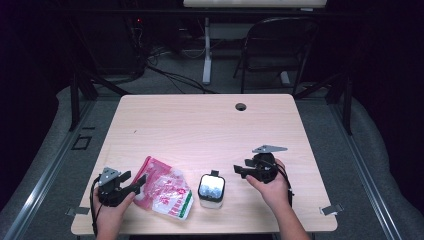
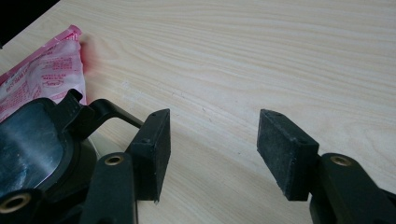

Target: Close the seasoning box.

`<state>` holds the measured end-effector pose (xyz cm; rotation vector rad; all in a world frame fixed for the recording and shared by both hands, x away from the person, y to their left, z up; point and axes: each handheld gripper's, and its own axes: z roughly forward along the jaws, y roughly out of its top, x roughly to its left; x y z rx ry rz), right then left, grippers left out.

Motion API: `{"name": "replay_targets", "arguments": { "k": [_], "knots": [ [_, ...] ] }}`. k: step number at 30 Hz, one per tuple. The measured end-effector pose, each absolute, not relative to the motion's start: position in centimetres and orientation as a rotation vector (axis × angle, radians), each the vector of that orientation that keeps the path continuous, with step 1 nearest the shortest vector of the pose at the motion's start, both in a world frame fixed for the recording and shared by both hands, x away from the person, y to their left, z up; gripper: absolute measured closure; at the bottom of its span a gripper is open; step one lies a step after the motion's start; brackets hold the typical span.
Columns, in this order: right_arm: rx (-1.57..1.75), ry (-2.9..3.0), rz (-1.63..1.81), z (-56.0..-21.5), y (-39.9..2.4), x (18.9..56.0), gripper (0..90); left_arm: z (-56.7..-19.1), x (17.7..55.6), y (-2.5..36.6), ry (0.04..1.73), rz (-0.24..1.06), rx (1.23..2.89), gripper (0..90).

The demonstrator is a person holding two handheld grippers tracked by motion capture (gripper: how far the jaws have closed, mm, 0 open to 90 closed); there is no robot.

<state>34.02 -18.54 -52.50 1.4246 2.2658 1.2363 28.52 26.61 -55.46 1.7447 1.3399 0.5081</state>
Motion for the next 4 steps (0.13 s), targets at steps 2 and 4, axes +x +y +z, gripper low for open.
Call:
{"name": "replay_targets", "arguments": {
  "k": [2,4],
  "knots": [
    [1.427,2.261,1.241,-52.45,-18.60,34.00,44.2,-55.37,28.51,26.90,1.347,0.519,1.735,35.4],
    [1.431,2.257,1.238,-52.39,-18.69,33.98,43.8,-55.35,28.53,27.20,1.359,0.520,1.718,35.4]
  ]
}}
